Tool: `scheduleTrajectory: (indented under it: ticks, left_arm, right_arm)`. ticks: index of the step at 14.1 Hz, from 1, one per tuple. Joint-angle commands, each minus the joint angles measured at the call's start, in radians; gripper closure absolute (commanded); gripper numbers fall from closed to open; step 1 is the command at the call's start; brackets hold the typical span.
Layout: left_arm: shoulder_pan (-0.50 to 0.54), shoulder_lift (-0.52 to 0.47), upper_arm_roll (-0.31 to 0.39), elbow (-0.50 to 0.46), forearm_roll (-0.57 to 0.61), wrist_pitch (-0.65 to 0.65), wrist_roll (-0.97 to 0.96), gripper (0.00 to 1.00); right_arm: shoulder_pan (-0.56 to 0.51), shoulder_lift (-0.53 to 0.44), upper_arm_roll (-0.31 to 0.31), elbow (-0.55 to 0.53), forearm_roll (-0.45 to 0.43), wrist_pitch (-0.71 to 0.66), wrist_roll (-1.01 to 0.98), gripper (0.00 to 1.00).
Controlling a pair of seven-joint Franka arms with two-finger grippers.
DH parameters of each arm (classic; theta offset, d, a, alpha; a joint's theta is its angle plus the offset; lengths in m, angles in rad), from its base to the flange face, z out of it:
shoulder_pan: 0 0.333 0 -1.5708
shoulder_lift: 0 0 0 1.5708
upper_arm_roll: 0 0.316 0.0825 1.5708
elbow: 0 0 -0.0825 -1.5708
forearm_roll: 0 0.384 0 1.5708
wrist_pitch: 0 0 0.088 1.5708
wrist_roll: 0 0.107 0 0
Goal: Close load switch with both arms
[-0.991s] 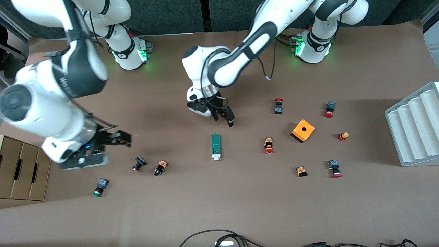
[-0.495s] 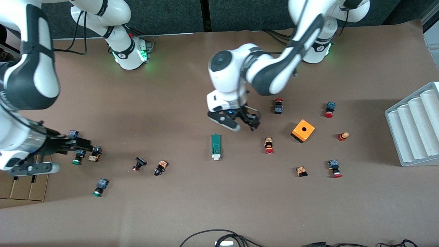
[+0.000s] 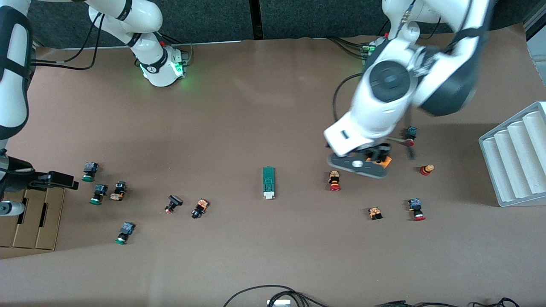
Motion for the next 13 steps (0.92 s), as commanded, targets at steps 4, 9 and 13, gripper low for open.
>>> scheduleTrajectory:
  ticks: [4, 9, 13]
  left_arm:
    - [0.193, -0.119, -0.006, -0.01, -0.012, -0.073, 0.104, 0.0]
    - [0.263, -0.139, -0.003, -0.011, -0.023, -0.141, 0.132, 0.0]
    - [0.319, -0.145, 0.003, -0.011, -0.046, -0.139, 0.131, 0.0]
  right_arm:
    - [0.004, -0.056, 0.01, -0.04, -0.011, -0.023, 0.0, 0.0]
    - [0.034, -0.175, 0.016, -0.146, -0.076, -0.013, 0.005, 0.0]
    - [0.03, -0.273, 0.034, -0.244, -0.074, 0.019, 0.032, 0.0]
